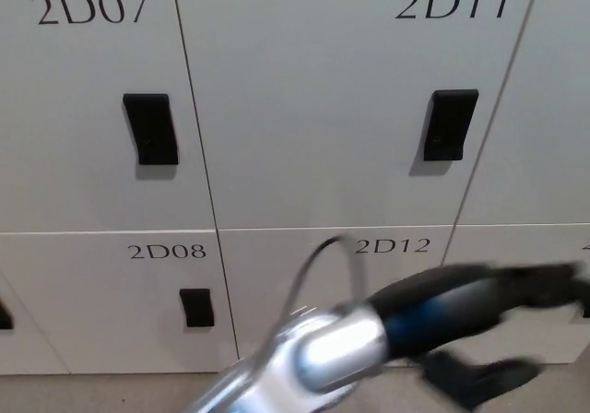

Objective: The robot uses its left hand to push the door of an open cabinet towards the right and closes it

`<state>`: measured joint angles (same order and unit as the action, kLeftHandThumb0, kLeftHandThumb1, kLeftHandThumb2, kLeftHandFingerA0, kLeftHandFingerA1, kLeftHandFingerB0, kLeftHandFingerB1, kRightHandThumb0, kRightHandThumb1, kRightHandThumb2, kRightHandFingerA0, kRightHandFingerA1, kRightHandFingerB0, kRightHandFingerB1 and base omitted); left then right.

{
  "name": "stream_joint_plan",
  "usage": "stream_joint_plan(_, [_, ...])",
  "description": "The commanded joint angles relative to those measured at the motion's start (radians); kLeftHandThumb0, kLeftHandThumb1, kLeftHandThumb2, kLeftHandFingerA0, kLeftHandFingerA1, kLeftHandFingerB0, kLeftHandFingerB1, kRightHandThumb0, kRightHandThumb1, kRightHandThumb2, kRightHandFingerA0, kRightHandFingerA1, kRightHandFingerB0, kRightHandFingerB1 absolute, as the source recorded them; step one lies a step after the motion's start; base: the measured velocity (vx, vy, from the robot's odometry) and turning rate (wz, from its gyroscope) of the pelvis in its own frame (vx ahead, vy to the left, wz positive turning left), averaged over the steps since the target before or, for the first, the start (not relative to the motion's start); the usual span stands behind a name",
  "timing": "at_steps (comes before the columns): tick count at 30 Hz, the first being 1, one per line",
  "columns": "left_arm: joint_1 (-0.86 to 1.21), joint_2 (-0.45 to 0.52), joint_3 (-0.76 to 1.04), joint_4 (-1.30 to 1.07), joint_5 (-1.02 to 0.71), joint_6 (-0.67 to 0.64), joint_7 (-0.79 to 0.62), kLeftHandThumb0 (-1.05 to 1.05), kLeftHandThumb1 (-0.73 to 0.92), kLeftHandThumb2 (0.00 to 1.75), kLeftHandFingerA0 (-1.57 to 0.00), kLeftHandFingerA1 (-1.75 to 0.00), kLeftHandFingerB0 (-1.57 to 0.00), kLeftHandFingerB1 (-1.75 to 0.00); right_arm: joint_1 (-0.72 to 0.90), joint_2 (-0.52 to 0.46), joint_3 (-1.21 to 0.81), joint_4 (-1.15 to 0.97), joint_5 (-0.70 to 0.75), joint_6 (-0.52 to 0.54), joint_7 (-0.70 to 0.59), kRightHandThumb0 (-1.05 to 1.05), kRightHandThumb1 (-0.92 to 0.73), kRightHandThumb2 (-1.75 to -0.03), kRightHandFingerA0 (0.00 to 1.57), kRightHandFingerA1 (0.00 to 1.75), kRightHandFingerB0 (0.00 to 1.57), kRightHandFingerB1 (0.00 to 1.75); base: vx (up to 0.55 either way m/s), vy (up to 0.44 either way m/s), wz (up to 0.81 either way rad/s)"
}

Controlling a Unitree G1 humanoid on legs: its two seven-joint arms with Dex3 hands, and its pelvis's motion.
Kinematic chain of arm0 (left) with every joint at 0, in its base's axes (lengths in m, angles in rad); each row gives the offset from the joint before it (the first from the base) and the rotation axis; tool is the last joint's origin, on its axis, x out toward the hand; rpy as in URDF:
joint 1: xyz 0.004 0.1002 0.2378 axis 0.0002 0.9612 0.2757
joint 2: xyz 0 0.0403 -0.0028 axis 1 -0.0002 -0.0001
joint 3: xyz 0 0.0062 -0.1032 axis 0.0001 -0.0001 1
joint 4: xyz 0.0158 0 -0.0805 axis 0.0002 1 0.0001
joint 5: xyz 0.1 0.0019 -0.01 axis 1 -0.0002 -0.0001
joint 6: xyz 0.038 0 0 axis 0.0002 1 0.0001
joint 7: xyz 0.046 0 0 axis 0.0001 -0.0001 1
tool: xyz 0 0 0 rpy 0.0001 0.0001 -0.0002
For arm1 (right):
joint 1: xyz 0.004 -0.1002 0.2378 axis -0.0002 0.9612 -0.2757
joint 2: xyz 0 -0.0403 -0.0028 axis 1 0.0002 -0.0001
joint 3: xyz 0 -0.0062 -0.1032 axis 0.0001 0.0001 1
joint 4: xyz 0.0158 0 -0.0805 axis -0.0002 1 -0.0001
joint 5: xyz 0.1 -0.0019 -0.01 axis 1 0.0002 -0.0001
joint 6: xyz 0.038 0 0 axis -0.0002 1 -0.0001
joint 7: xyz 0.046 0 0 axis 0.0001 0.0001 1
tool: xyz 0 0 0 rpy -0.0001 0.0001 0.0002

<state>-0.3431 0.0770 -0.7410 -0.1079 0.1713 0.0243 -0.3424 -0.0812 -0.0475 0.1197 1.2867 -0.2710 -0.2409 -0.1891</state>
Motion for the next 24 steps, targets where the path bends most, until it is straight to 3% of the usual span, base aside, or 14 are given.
stream_joint_plan(1, [0.554, 0.496, 0.188, -0.053, -0.145, -0.257, -0.142, -0.82, 0.79, 1.13, -0.37, -0.49, -0.26, -0.43, 0.039, -0.021, -0.107, 0.002, 0.114, -0.119, 0.078, -0.29, -0.89, -0.70, 0.25, 0.47, 0.27, 0.42, 0.00, 0.000, 0.00])
stream_joint_plan(2, [0.573, 0.505, 0.196, -0.019, -0.138, -0.287, -0.128, -0.79, 0.92, 0.68, -0.42, -0.33, -0.38, -0.32, 0.025, -0.025, -0.085, 0.008, 0.086, -0.065, 0.049, -0.50, -0.87, -0.66, 0.34, 0.35, 0.34, 0.33, 0.00, 0.000, 0.00])
stream_joint_plan(3, [0.582, 0.510, 0.199, 0.000, -0.133, -0.306, -0.119, -0.79, 0.92, 0.68, -0.42, -0.33, -0.38, -0.32, 0.011, -0.030, -0.062, 0.013, 0.056, -0.014, 0.020, -0.50, -0.87, -0.66, 0.34, 0.35, 0.34, 0.33, 0.00, 0.000, 0.00])
stream_joint_plan(4, [0.608, 0.522, 0.218, 0.055, -0.126, -0.350, -0.097, -0.79, 0.92, 0.70, -0.43, -0.34, -0.38, -0.32, -0.003, -0.036, -0.037, 0.017, 0.023, 0.034, -0.003, -0.54, -0.72, -1.01, 0.31, 0.51, 0.23, 0.46, 0.00, 0.000, 0.00])
stream_joint_plan(6, [0.632, 0.532, 0.237, 0.099, -0.124, -0.382, -0.082, -0.79, 0.92, 0.70, -0.43, -0.34, -0.38, -0.32, -0.002, -0.038, -0.034, 0.016, 0.020, 0.032, 0.003, -0.54, -0.72, -1.01, 0.31, 0.51, 0.23, 0.46, 0.00, 0.000, 0.00])
stream_joint_plan(7, [0.673, 0.543, 0.281, 0.183, -0.119, -0.428, -0.040, -0.79, 0.77, 1.14, -0.39, -0.51, -0.24, -0.43, -0.001, -0.041, -0.030, 0.014, 0.015, 0.029, 0.003, -0.49, -0.89, -0.67, 0.32, 0.35, 0.30, 0.32, 0.00, 0.000, 0.00])
stream_joint_plan(8, [0.688, 0.547, 0.303, 0.220, -0.113, -0.443, -0.017, -0.85, 0.85, 0.73, -0.43, -0.36, -0.37, -0.33, 0.001, -0.041, -0.030, 0.014, 0.015, 0.028, 0.005, -0.50, -0.88, -0.67, 0.34, 0.35, 0.31, 0.32, 0.00, 0.000, 0.00])
stream_joint_plan(10, [0.700, 0.549, 0.324, 0.251, -0.106, -0.457, 0.001, -0.85, 0.85, 0.73, -0.43, -0.36, -0.37, -0.33, 0.002, -0.041, -0.031, 0.013, 0.017, 0.027, 0.007, -0.50, -0.88, -0.67, 0.34, 0.35, 0.31, 0.32, 0.00, 0.000, 0.00])
stream_joint_plan(11, [0.699, 0.553, 0.354, 0.292, -0.091, -0.458, 0.030, -0.83, 0.78, 1.15, -0.39, -0.50, -0.26, -0.43, -0.002, -0.042, -0.032, 0.012, 0.017, 0.028, 0.002, -0.49, -0.88, -0.66, 0.35, 0.35, 0.31, 0.32, 0.00, 0.000, 0.00])
stream_joint_plan(15, [0.653, 0.561, 0.395, 0.526, 0.030, -0.495, 0.220, -0.78, 0.78, 1.13, -0.37, -0.51, -0.24, -0.44, -0.001, -0.044, -0.025, 0.011, 0.010, 0.030, -0.001, -0.50, -0.89, -0.67, 0.34, 0.34, 0.30, 0.32, 0.00, 0.000, 0.00])
stream_joint_plan(16, [0.638, 0.558, 0.399, 0.582, 0.048, -0.490, 0.255, -0.80, 0.92, 0.69, -0.39, -0.32, -0.36, -0.31, 0.000, -0.044, -0.024, 0.010, 0.009, 0.028, -0.001, -0.50, -0.89, -0.67, 0.33, 0.34, 0.30, 0.32, 0.00, 0.000, 0.00])
stream_joint_plan(19, [0.621, 0.550, 0.408, 0.643, 0.063, -0.487, 0.282, -0.80, 0.92, 0.69, -0.39, -0.32, -0.36, -0.31, 0.001, -0.044, -0.024, 0.010, 0.009, 0.025, -0.001, -0.50, -0.89, -0.67, 0.33, 0.34, 0.30, 0.32, 0.00, 0.000, 0.00])
stream_joint_plan(20, [0.590, 0.550, 0.402, 0.737, 0.114, -0.462, 0.388, -0.81, 0.92, 0.72, -0.37, -0.33, -0.33, -0.31, 0.002, -0.044, -0.022, 0.011, 0.006, 0.024, -0.004, -0.50, -0.89, -0.67, 0.34, 0.35, 0.30, 0.32, 0.00, 0.000, 0.00])
stream_joint_plan(24, [0.532, 0.513, 0.435, 0.903, 0.115, -0.402, 0.522, -0.76, 0.92, 0.74, -0.38, -0.37, -0.35, -0.33, 0.001, -0.042, -0.029, 0.011, 0.015, 0.027, 0.005, -0.49, -0.88, -0.66, 0.34, 0.35, 0.31, 0.32, 0.00, 0.000, 0.00])
